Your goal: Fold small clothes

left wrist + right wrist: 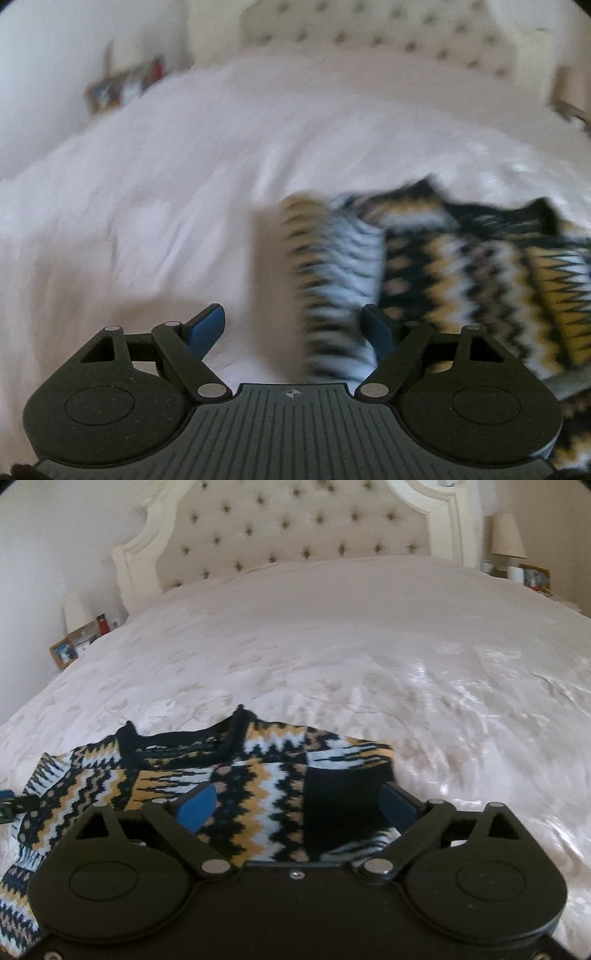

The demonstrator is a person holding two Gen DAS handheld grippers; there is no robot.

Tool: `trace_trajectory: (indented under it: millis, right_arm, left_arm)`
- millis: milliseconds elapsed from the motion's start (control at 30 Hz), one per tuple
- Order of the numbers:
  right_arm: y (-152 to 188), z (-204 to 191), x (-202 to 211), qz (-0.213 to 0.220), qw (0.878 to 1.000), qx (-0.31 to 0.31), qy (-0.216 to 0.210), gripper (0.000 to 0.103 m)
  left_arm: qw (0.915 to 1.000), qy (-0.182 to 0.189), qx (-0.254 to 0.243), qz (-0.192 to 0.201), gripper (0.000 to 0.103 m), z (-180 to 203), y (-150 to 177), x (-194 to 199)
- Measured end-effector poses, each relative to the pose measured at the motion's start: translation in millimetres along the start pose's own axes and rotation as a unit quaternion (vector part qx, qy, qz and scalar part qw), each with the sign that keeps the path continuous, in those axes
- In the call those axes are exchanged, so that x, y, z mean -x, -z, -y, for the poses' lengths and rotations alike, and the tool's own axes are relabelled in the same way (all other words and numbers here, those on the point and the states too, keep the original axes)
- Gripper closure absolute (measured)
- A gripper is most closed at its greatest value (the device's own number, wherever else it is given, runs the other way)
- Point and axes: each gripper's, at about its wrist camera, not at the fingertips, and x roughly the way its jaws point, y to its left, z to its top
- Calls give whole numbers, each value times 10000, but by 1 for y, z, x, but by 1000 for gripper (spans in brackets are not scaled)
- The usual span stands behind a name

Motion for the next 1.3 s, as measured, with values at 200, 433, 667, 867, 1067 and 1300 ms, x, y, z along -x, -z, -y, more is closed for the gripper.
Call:
trace_trajectory:
  millis: [200, 433, 667, 867, 1067, 1300]
  right_arm:
    - [0, -10, -10, -57, 9994, 221, -243, 6]
    - [23, 16, -39, -421, 9991, -19, 108, 3]
    - [46, 36, -41, -127, 9986, -500, -97, 0]
    - [50, 37, -39, -7, 9986, -514, -110, 0]
    - [49, 38, -41, 14, 9984, -543, -131, 0]
    - [49, 38, -41, -4, 9986, -512, -89, 0]
  left_arm:
    - [9989, 273, 364, -95, 10, -24, 7, -7]
    - [9982, 331, 506, 60, 0, -25, 13, -17]
    - [9968, 347, 574, 438, 0, -24, 24, -18]
    - [9958, 347, 635, 567, 0, -23, 26, -19]
    - [9955, 354, 653, 590, 0, -23, 25, -21]
    - [9963, 288, 607, 531, 0, -22, 24, -18]
